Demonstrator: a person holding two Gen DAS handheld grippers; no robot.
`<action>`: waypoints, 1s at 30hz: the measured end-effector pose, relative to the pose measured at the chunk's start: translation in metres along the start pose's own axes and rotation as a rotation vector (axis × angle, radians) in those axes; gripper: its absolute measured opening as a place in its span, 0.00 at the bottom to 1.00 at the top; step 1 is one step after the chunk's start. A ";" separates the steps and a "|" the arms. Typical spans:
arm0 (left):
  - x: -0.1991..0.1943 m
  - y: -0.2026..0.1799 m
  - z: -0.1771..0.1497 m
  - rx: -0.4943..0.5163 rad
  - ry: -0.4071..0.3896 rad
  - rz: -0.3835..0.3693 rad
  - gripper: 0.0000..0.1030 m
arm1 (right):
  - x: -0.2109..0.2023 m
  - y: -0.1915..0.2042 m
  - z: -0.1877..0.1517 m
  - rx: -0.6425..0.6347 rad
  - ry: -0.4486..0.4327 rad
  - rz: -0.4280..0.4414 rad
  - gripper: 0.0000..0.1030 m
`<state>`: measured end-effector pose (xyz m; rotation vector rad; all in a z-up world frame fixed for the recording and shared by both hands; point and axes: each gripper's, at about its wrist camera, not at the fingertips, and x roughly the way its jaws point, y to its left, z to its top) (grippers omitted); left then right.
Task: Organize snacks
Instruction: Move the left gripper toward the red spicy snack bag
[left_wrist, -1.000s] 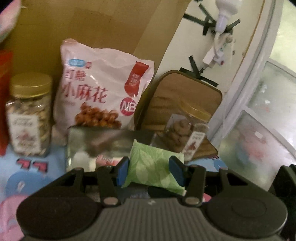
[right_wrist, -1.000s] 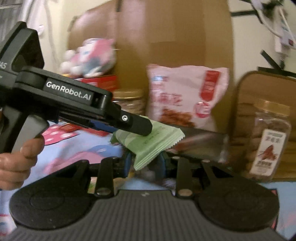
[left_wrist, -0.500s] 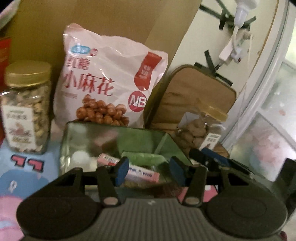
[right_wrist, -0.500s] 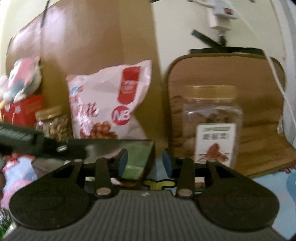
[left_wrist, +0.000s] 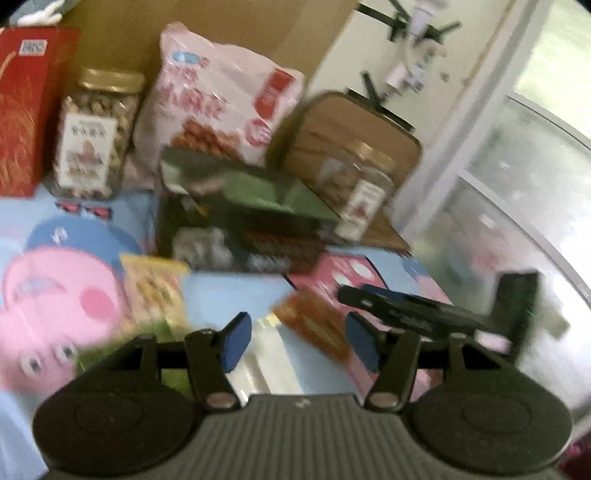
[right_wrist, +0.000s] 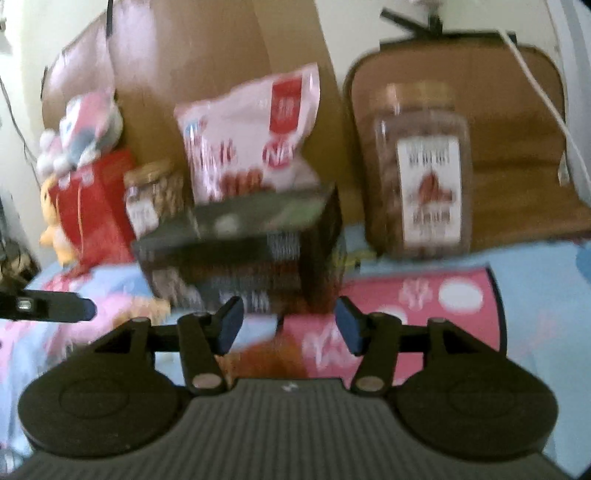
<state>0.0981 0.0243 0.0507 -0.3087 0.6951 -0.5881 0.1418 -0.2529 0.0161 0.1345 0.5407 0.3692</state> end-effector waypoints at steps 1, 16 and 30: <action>-0.002 -0.004 -0.006 0.007 0.008 -0.014 0.56 | 0.001 -0.001 -0.004 0.010 0.019 -0.011 0.56; -0.037 0.001 -0.068 -0.058 0.055 -0.061 0.56 | -0.004 0.034 -0.031 -0.164 0.117 -0.020 0.56; -0.028 -0.016 -0.075 -0.023 0.087 -0.086 0.56 | -0.083 0.060 -0.081 -0.197 0.074 0.019 0.52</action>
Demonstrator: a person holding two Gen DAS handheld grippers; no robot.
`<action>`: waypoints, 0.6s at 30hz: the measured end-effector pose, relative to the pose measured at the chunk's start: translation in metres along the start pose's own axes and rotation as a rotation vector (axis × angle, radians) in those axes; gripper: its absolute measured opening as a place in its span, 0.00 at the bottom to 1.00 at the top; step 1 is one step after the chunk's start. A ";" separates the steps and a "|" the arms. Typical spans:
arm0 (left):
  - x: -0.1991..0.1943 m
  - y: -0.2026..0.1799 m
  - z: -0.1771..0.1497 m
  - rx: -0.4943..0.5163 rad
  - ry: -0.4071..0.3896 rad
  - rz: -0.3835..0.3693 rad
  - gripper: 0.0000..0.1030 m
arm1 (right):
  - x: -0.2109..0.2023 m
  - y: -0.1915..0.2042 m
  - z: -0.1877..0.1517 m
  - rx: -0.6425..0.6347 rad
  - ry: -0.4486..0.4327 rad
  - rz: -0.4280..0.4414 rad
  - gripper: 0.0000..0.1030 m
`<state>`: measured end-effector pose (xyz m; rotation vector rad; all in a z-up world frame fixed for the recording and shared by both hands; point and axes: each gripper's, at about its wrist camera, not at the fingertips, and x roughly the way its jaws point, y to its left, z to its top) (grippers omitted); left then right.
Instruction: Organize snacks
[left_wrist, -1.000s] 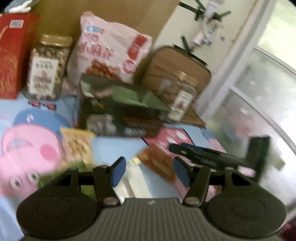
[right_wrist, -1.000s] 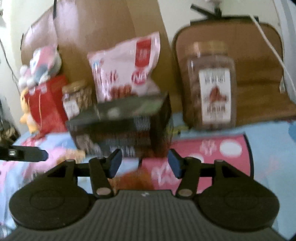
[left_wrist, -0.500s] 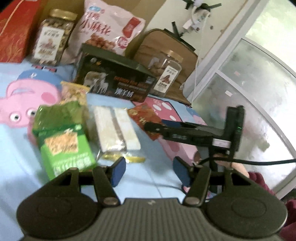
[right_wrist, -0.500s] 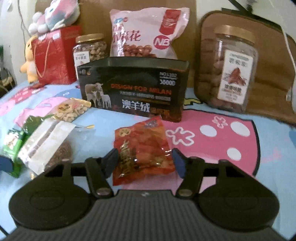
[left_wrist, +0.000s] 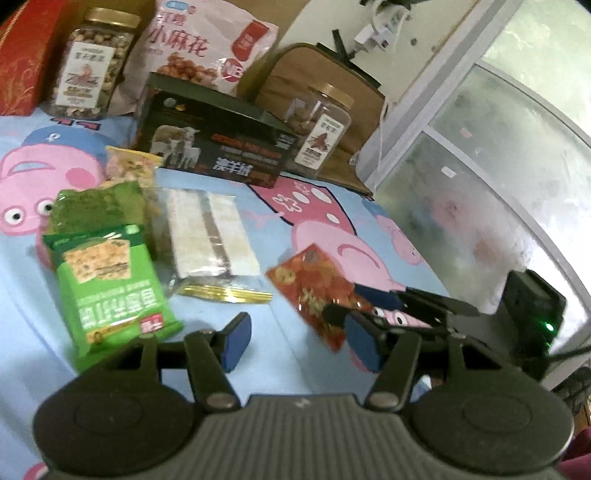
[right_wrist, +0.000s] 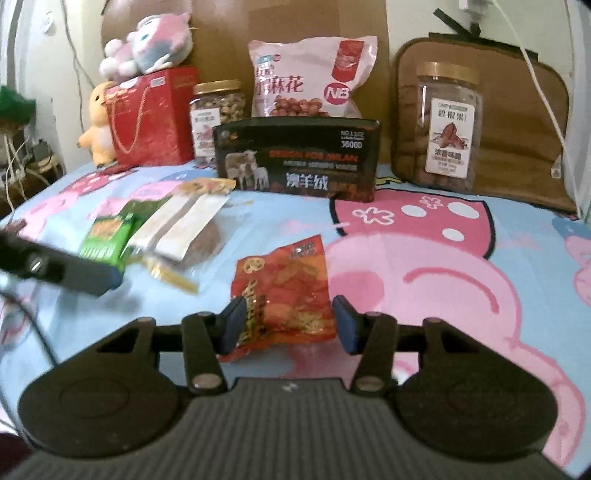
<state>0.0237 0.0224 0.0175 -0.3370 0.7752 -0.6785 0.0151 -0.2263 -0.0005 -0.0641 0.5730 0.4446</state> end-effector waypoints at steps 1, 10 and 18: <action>0.002 -0.003 0.002 0.010 0.002 -0.001 0.56 | -0.005 -0.001 -0.002 0.004 -0.007 0.016 0.52; 0.039 -0.031 0.018 0.076 0.061 -0.026 0.63 | -0.030 0.002 -0.022 -0.053 -0.070 -0.025 0.34; 0.064 -0.037 0.010 0.026 0.149 -0.037 0.62 | -0.037 -0.009 -0.030 0.020 -0.080 -0.005 0.39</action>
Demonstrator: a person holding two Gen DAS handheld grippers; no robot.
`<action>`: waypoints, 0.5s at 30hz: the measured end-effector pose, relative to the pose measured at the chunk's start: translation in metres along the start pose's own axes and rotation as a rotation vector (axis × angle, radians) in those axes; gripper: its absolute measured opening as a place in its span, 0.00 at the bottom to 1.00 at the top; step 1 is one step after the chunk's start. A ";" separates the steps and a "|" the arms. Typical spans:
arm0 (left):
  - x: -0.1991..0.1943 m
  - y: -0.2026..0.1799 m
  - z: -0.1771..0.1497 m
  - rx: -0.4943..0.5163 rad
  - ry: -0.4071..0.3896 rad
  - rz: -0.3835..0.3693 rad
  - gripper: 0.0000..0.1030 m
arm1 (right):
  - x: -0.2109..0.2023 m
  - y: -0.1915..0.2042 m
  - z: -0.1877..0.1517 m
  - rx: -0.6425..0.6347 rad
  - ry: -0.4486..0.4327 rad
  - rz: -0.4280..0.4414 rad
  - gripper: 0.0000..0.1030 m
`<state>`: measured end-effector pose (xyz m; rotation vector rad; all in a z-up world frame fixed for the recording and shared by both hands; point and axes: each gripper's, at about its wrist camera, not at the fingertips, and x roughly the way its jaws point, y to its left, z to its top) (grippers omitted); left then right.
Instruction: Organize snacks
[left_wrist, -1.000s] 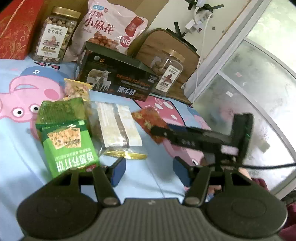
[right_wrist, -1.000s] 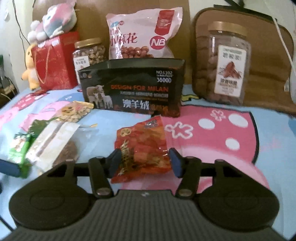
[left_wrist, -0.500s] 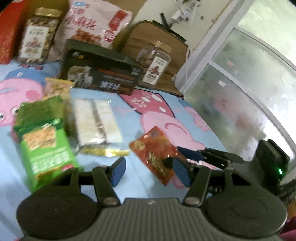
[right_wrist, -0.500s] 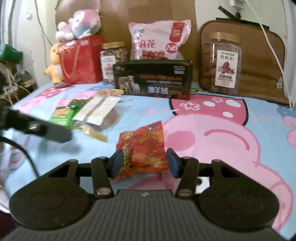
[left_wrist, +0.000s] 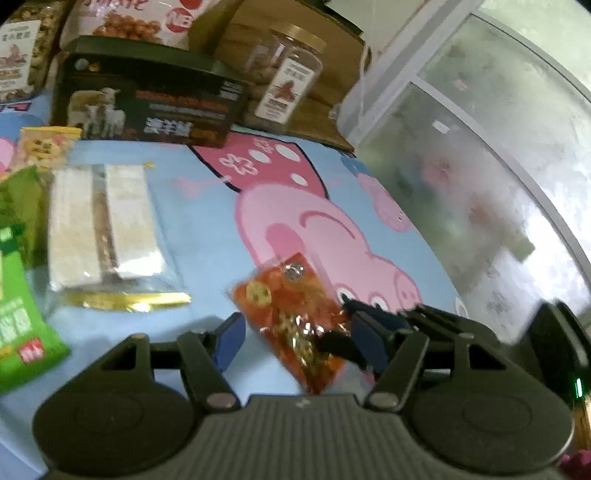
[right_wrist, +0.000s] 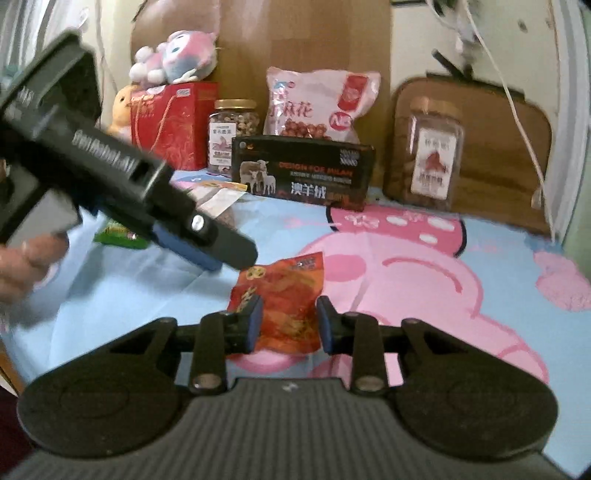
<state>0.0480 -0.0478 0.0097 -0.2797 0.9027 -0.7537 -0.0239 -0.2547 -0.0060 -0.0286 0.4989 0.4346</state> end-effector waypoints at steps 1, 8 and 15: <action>0.000 -0.002 -0.002 0.012 0.001 -0.004 0.59 | 0.000 -0.009 0.000 0.055 0.011 0.014 0.41; 0.006 -0.001 -0.007 0.022 0.022 0.039 0.38 | 0.006 -0.069 -0.003 0.462 0.089 0.251 0.42; -0.001 0.020 -0.007 -0.079 0.008 0.005 0.26 | 0.031 -0.082 -0.006 0.752 0.137 0.501 0.42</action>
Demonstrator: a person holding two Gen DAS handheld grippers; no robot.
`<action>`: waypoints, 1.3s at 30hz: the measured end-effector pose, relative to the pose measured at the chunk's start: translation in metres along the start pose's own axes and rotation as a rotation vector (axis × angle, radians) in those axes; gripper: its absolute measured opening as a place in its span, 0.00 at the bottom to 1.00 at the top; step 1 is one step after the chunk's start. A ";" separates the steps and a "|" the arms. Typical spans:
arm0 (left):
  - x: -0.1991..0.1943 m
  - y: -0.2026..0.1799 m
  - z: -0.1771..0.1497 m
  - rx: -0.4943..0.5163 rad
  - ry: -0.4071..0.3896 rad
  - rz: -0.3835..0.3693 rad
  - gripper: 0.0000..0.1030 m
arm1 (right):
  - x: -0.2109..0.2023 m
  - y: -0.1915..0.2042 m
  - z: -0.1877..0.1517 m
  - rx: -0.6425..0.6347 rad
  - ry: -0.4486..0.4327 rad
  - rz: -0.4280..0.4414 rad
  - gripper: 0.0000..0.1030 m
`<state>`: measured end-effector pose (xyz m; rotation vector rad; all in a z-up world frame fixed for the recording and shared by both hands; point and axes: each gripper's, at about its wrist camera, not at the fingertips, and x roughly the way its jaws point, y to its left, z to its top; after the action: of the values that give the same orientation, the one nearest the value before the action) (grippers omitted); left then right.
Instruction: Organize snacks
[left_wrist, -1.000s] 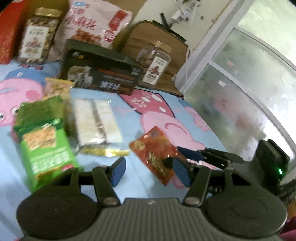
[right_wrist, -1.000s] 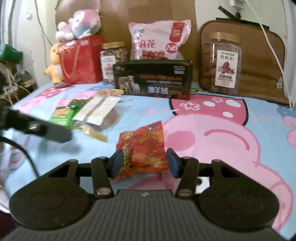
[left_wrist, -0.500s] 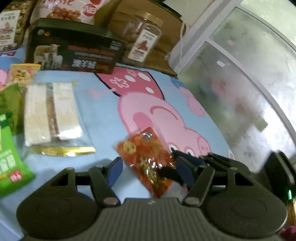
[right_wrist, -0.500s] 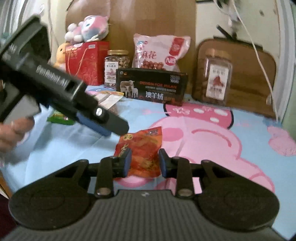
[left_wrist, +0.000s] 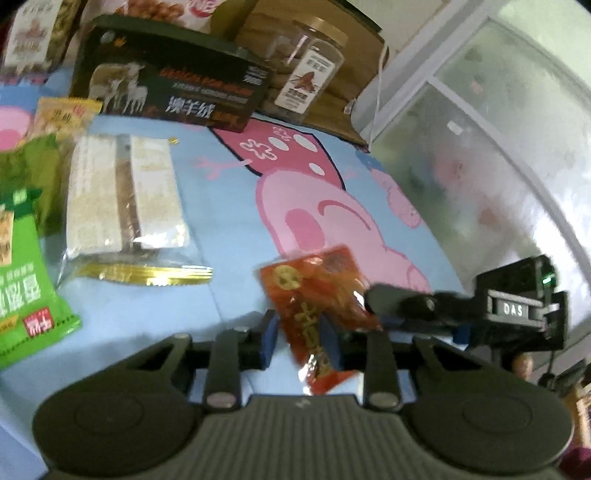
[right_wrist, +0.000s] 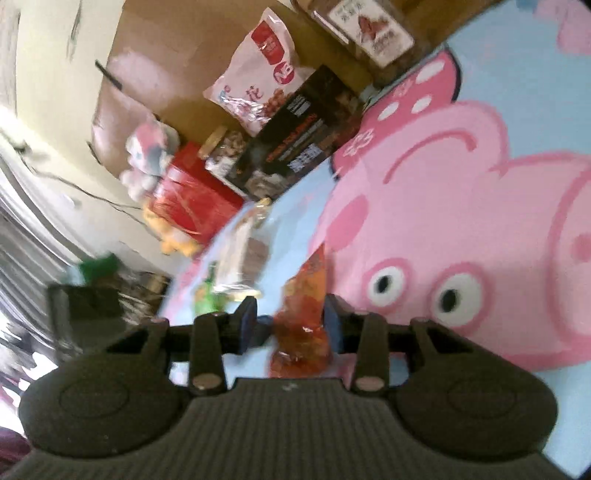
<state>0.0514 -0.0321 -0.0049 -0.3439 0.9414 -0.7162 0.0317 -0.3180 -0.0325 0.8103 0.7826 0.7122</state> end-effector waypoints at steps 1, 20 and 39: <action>-0.001 0.002 0.000 -0.012 0.000 -0.007 0.26 | 0.004 -0.003 0.000 0.041 0.028 0.052 0.42; -0.026 0.001 0.009 -0.012 -0.082 -0.127 0.29 | 0.009 0.002 0.015 0.107 -0.018 0.178 0.13; -0.029 0.030 0.183 0.046 -0.339 0.097 0.30 | 0.111 0.062 0.160 -0.144 -0.099 0.095 0.14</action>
<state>0.2041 0.0034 0.0978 -0.3629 0.6154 -0.5676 0.2046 -0.2548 0.0559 0.7493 0.5996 0.7978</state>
